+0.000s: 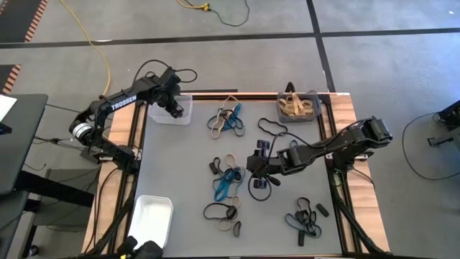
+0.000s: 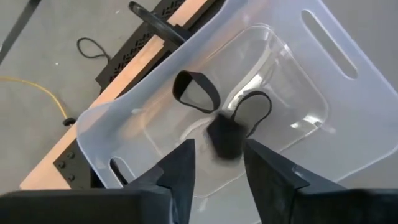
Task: Sort rubber bands into baskets
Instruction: Put the black rubber band into the transparent bin, then put the blue rubber band into the white bin
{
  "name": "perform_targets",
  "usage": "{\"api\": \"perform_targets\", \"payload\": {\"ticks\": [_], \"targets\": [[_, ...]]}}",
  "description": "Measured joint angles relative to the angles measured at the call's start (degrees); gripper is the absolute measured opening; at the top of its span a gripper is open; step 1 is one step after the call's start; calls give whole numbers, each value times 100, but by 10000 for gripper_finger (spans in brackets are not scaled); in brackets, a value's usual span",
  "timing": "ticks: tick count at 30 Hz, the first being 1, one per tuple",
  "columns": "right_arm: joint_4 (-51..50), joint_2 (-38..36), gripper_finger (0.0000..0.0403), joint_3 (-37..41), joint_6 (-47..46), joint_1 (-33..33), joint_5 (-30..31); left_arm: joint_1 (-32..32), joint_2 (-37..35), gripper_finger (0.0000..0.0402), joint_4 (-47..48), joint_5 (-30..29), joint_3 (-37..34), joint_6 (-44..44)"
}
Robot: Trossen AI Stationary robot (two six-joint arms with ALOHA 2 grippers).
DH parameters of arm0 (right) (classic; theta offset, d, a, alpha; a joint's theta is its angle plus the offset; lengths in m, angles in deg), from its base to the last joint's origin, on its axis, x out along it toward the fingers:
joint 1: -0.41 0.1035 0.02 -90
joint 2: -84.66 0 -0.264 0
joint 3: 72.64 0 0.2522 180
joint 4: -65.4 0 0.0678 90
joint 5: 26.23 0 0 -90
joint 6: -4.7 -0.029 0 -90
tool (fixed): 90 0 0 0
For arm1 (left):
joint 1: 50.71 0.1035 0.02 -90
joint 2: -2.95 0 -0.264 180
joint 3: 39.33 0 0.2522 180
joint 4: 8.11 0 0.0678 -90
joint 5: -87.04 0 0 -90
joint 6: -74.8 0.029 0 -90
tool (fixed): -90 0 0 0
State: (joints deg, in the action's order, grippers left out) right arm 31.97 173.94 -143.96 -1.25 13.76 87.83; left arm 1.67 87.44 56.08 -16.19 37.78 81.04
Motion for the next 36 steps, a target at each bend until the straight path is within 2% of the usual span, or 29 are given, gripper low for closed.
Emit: {"api": "perform_targets", "payload": {"ticks": [9,16,22,30,36], "targets": [[0,0,217,0,-2,0,-2,-135,-20,151,-14,37,0,-104],[2,0,217,0,-3,0,-2,-922,-221,151,-39,769,0,-296],[3,0,217,0,-2,0,-2,-2420,-271,151,-43,1536,2,-581],[-3,-2,217,0,-3,0,-9,-4829,-79,151,-740,1377,-3,-1028],[46,-2,217,0,-13,11,-13,-6173,186,151,-2160,1280,-285,-1251]]}}
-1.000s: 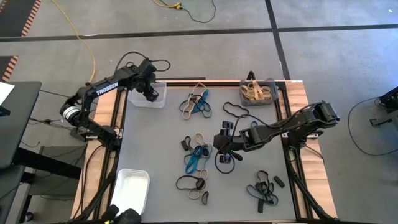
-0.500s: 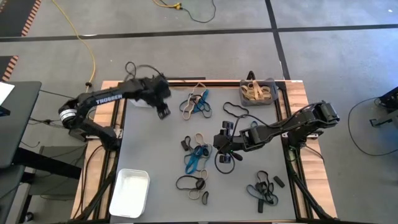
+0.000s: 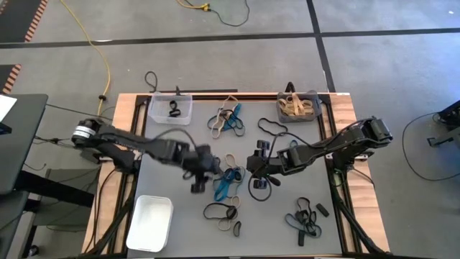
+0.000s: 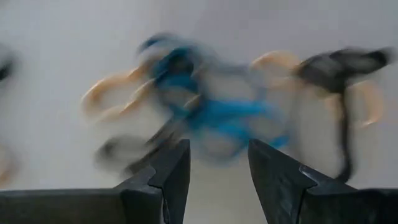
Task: Sort rubber bands into baskets
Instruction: Put the blue rubber band into the white bin
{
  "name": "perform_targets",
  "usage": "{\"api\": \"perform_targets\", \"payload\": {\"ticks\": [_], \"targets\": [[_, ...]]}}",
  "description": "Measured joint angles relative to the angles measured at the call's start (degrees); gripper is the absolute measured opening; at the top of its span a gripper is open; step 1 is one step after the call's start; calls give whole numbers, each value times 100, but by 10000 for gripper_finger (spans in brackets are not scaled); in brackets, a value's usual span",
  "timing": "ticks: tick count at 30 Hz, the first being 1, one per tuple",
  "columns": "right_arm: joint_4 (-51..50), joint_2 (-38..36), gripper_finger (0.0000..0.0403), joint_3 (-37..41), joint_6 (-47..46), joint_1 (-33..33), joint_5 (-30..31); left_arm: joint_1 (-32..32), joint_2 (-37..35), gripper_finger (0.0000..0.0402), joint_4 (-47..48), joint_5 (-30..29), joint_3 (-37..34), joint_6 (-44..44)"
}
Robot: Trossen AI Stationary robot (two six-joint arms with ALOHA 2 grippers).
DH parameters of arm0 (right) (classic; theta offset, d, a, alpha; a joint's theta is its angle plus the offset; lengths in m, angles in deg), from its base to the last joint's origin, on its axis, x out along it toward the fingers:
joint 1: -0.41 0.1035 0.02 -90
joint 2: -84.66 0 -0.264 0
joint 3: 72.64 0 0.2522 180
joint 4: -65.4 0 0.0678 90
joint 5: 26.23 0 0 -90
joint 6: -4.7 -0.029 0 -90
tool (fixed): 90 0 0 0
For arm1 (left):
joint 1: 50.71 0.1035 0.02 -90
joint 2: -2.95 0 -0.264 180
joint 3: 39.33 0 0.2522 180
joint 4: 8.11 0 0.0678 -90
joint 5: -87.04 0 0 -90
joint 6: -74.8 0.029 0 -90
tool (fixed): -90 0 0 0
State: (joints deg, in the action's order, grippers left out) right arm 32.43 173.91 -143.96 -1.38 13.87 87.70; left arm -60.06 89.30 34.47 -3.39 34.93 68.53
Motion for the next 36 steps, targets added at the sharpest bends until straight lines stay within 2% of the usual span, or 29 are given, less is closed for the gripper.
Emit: {"api": "perform_targets", "payload": {"ticks": [5,7,13,17,22,29,36], "targets": [[58,0,217,0,-9,4,-115,-685,707,151,-1078,43,-150,-103],[123,0,217,0,-7,7,-149,-866,1059,151,-1124,57,-144,-114],[185,0,217,0,-6,16,-153,-979,1899,151,-1258,-448,43,-454],[203,0,217,0,7,33,-154,-936,2141,151,-1361,-374,49,-546],[215,0,217,0,13,33,-155,-872,2218,120,-1401,-375,60,-641],[219,0,217,0,13,28,-153,-785,2072,9,-1329,-338,53,-426],[217,0,217,0,15,28,-153,-769,1312,1,-833,-476,51,-224]]}}
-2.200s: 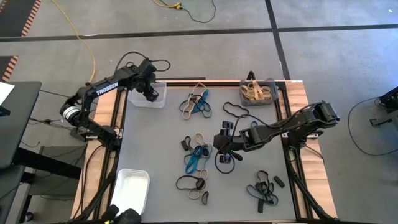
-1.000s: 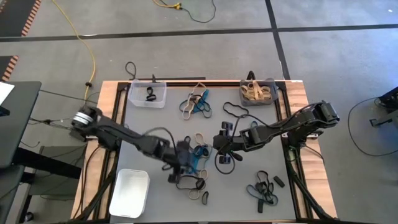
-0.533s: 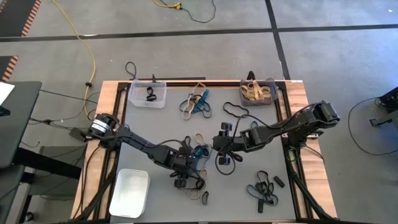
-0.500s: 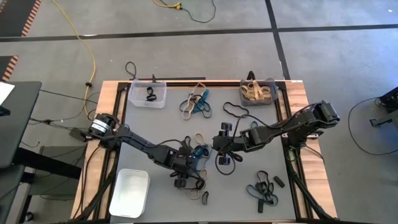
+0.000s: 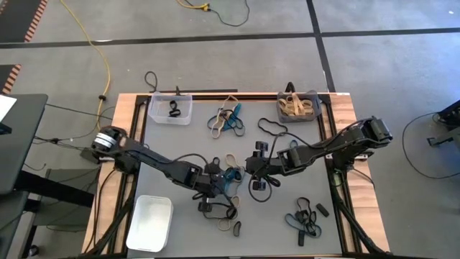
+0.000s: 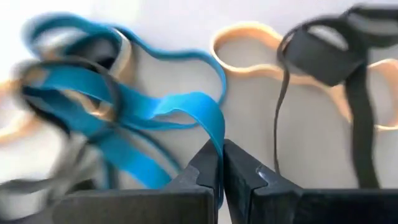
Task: Sort rubber bands into baskets
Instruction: Put the blue rubber band into the white bin
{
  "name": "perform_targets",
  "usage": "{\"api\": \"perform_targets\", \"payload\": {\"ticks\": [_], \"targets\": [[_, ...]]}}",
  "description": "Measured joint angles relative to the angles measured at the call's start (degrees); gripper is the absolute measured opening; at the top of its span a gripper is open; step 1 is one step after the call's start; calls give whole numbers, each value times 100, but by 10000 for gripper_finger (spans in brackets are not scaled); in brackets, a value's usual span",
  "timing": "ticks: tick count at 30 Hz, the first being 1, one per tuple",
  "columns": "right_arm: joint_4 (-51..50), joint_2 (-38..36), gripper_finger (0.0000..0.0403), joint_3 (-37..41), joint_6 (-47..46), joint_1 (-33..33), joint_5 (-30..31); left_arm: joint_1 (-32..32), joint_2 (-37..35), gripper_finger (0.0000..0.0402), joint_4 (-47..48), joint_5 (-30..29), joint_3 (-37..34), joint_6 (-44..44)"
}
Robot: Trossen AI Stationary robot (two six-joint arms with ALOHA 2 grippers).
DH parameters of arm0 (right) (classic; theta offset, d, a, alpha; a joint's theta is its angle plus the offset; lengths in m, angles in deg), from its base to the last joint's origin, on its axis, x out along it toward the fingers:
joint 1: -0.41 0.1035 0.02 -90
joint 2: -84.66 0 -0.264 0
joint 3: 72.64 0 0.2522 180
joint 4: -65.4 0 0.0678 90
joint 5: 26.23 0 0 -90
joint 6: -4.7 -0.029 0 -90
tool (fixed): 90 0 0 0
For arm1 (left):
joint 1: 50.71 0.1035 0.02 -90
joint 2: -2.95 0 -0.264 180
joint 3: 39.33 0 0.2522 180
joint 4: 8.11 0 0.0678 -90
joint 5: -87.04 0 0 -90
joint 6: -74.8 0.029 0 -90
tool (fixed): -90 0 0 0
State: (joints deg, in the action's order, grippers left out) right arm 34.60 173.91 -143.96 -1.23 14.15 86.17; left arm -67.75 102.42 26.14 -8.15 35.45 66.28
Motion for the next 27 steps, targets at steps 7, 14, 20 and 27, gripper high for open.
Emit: {"api": "perform_targets", "payload": {"ticks": [7,14,20,27], "targets": [[26,0,217,2,37,0,2,2,-1592,0,306,-723,2,310],[38,0,217,2,39,0,5,-88,-3002,0,526,-431,7,285],[36,0,217,2,42,0,5,-455,-3764,0,974,672,7,-230],[35,0,217,2,46,0,7,-1184,-4252,0,2216,774,9,-1896]]}}
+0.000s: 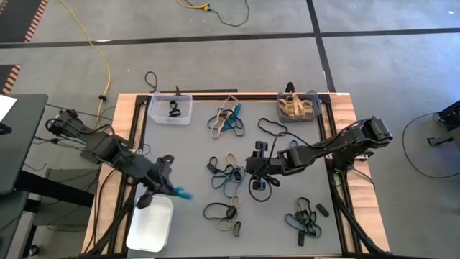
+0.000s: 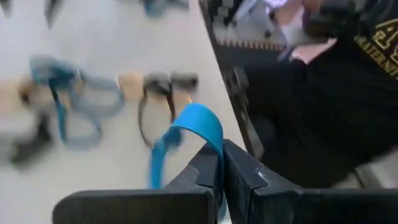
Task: Sort rubber bands into baskets
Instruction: Put the blue rubber band into the white bin
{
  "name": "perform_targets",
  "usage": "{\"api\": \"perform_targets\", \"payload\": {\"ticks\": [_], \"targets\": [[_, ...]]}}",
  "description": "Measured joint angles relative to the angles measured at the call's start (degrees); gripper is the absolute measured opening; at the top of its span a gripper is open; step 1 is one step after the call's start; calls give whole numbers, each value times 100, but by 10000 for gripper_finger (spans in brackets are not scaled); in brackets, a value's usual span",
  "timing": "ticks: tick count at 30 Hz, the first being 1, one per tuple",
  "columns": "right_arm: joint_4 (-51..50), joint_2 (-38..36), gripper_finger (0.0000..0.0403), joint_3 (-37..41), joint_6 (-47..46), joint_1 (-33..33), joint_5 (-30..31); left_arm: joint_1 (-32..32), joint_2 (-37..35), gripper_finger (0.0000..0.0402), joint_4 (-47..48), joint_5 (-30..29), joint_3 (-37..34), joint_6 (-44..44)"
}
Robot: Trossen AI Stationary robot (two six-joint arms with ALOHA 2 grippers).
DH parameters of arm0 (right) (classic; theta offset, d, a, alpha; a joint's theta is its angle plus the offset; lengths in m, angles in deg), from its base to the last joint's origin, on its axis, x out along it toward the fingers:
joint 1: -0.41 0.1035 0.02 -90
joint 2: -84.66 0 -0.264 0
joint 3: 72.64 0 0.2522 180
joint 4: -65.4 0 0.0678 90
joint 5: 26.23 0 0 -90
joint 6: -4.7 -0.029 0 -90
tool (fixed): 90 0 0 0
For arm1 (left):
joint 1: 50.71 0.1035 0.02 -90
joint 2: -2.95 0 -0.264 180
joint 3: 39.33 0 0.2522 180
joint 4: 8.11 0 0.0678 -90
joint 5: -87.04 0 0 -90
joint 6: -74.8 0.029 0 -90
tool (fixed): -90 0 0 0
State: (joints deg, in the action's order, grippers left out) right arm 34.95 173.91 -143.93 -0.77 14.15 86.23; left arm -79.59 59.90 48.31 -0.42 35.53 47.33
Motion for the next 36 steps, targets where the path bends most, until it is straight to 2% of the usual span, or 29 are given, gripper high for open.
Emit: {"api": "perform_targets", "payload": {"ticks": [8,19,27,32,36], "targets": [[4,0,217,0,-4,-11,2,-940,-29,0,920,-122,0,-1998],[2,0,217,1,-4,-11,5,-2158,332,0,1119,-437,-142,-3935],[4,0,217,2,-4,-39,7,-2567,910,0,1353,-345,-157,-4729],[4,0,217,2,-4,-39,7,-2593,1382,1,1364,-323,-160,-4825],[4,0,217,2,-4,-39,4,-2593,1763,22,1370,-270,-160,-4735]]}}
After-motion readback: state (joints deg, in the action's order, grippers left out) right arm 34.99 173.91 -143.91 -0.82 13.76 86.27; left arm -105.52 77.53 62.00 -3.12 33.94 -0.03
